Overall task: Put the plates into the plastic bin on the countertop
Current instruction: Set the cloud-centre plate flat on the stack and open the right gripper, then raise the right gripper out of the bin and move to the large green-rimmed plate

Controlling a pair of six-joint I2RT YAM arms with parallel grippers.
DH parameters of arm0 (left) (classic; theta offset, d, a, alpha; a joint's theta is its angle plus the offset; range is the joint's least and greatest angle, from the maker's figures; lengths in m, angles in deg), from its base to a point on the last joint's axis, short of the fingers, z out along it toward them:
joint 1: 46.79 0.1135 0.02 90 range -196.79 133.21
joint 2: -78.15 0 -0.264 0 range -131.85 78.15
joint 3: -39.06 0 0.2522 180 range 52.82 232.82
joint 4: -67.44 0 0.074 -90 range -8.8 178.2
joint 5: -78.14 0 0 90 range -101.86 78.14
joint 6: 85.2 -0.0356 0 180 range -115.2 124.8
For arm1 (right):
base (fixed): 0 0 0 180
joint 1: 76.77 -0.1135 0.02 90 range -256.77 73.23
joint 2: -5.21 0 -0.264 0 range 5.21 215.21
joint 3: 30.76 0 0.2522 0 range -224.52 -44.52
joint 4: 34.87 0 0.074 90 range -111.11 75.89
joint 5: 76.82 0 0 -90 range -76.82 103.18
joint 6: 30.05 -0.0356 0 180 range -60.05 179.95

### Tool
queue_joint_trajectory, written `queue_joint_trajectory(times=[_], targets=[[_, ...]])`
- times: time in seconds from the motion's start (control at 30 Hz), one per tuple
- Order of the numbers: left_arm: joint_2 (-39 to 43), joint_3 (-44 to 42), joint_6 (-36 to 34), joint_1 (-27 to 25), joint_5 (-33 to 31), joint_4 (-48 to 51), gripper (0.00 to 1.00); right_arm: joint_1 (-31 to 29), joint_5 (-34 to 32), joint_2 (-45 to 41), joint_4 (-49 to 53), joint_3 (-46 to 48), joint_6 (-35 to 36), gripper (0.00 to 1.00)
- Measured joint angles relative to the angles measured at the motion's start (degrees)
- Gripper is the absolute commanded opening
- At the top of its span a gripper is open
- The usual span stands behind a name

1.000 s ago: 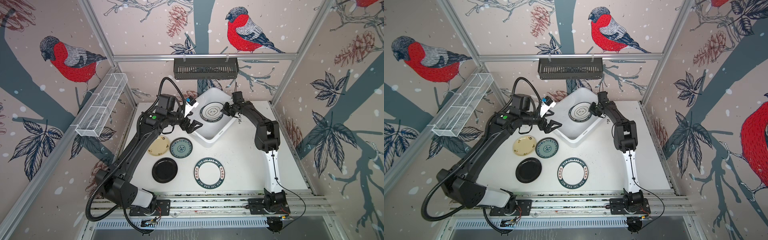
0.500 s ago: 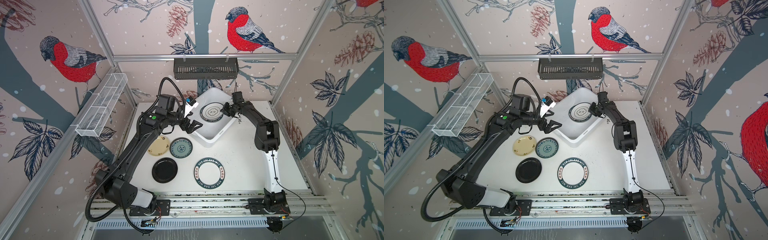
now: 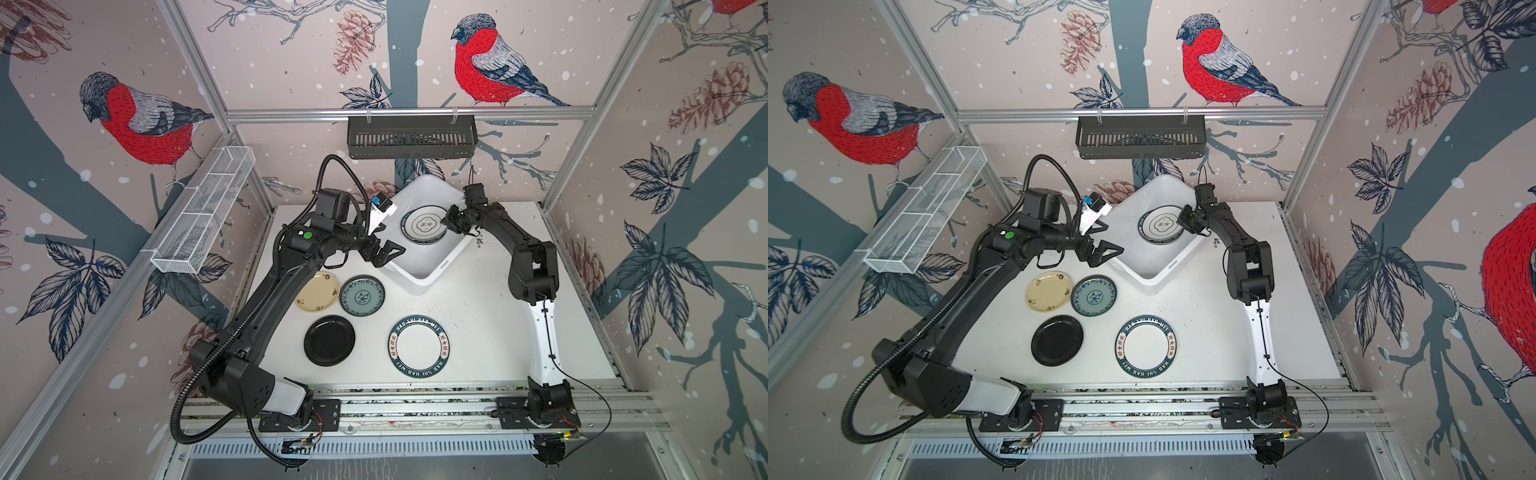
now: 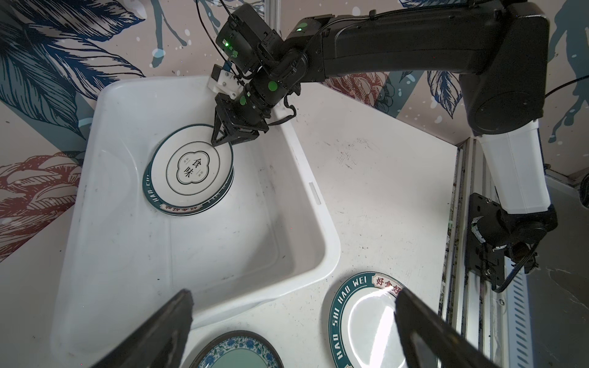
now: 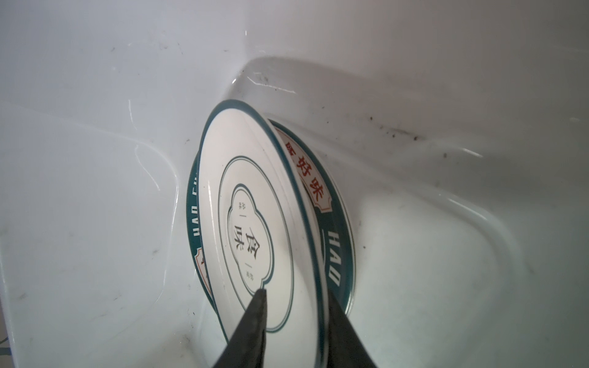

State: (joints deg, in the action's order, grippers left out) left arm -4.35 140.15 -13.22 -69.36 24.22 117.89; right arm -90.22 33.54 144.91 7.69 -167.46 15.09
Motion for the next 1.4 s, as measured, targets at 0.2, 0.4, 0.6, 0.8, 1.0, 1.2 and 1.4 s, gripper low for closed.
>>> queue_joint_trajectory(times=[0.2, 0.4, 0.6, 0.8, 1.0, 1.2, 1.4], targets=[[0.2, 0.0, -0.1, 0.0, 0.0, 0.0, 0.98, -0.8, -2.5, 0.3, 2.1, -0.8, -0.2, 0.36], [0.3, 0.0, -0.4, 0.0, 0.1, 0.0, 0.98, -1.5, -4.0, 0.3, 3.1, -0.8, -0.2, 0.37], [0.3, 0.0, -0.4, 0.0, 0.2, 0.0, 0.98, -1.5, -4.4, 0.5, 4.0, -1.0, -0.2, 0.37], [0.3, -0.1, -0.4, 0.0, 0.2, 0.0, 0.98, -1.6, -4.4, 1.4, 4.1, -1.4, -0.2, 0.38], [0.3, -0.2, -0.5, 0.0, 0.2, 0.0, 0.98, -1.7, -4.4, 1.9, 4.2, -2.3, -0.2, 0.38], [0.3, -0.2, -0.6, 0.0, 0.2, 0.0, 0.98, -2.0, -4.5, 1.0, 4.2, -2.5, -0.1, 0.36], [0.3, -0.2, -1.3, 0.0, -0.3, 0.0, 0.98, -2.6, -5.6, -5.9, 3.2, 1.1, 1.6, 0.35]])
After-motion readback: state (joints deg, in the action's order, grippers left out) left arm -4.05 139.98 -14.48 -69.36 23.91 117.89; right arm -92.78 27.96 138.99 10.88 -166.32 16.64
